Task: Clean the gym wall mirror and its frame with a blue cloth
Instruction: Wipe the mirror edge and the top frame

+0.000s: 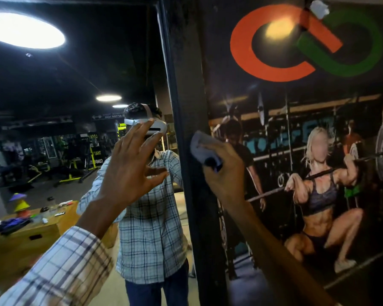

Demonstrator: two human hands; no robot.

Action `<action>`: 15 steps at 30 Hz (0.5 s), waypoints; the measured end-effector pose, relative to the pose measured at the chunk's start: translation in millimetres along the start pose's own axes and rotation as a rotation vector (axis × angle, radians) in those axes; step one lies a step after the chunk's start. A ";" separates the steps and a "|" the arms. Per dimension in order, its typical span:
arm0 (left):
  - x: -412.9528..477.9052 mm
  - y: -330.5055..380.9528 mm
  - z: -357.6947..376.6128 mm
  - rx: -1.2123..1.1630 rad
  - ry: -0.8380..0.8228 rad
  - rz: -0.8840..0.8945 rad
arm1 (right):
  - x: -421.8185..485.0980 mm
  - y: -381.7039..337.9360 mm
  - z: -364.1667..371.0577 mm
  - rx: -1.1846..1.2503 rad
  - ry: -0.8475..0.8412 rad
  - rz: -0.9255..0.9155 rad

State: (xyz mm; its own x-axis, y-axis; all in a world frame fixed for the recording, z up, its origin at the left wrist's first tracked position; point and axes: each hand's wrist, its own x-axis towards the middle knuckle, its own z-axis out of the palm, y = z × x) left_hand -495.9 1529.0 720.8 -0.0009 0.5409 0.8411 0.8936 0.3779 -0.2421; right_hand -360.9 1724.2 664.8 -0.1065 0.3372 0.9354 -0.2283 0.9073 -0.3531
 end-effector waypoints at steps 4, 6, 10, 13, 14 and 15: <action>-13.3 -1.1 6.9 -0.022 -0.016 -0.010 | -20.3 -4.9 2.9 -0.089 -0.212 -0.086; -19.2 -2.0 9.4 -0.030 -0.017 -0.002 | -24.3 2.7 3.3 -0.103 -0.273 -0.176; -29.4 -3.5 15.6 -0.041 -0.036 0.008 | -36.4 2.8 4.4 -0.062 -0.007 0.047; -36.0 -1.0 20.0 -0.017 -0.046 0.031 | -52.8 -2.7 8.8 -0.159 -0.256 -0.127; -38.3 0.5 20.4 -0.019 -0.040 0.037 | -53.3 0.5 8.2 -0.164 -0.257 -0.137; -41.1 2.3 20.2 -0.026 -0.031 0.039 | -53.0 1.8 5.7 -0.154 -0.193 -0.092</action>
State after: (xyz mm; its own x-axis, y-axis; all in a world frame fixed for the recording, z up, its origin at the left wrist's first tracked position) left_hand -502.9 1522.9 675.9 0.0210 0.5780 0.8158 0.9045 0.3366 -0.2618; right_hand -361.2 1706.5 614.5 -0.2785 0.2109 0.9370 -0.0974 0.9644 -0.2460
